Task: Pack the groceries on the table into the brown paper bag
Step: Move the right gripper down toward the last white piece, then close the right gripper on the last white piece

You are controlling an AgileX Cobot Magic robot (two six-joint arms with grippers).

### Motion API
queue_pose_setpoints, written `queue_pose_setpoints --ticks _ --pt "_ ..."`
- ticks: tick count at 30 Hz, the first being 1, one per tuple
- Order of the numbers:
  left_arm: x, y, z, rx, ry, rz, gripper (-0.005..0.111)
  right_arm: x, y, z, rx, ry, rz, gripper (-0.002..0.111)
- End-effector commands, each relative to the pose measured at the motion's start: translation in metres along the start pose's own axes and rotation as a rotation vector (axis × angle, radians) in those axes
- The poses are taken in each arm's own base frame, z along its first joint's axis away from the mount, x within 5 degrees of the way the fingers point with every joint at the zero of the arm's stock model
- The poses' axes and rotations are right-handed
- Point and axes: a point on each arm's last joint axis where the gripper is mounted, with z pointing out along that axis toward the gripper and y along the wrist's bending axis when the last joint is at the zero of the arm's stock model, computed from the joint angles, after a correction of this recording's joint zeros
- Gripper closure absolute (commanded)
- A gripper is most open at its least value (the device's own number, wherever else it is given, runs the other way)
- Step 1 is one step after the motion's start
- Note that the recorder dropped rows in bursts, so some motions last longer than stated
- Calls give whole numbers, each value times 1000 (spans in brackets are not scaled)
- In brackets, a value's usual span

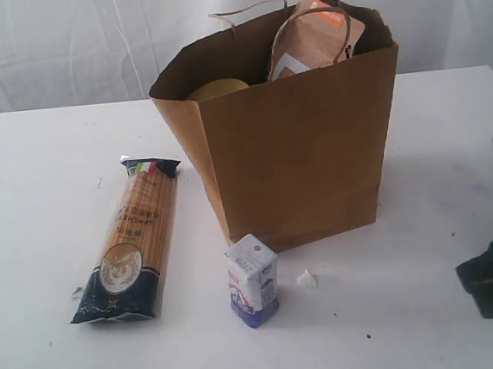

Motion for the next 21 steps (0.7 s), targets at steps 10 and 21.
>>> queue_pose_setpoints --ticks 10,21 --pt "1 0 0 3 0 0 107 -30 22 99 -62 66 -216 63" --pt "1 0 0 3 0 0 107 -56 41 163 -77 135 -294 63"
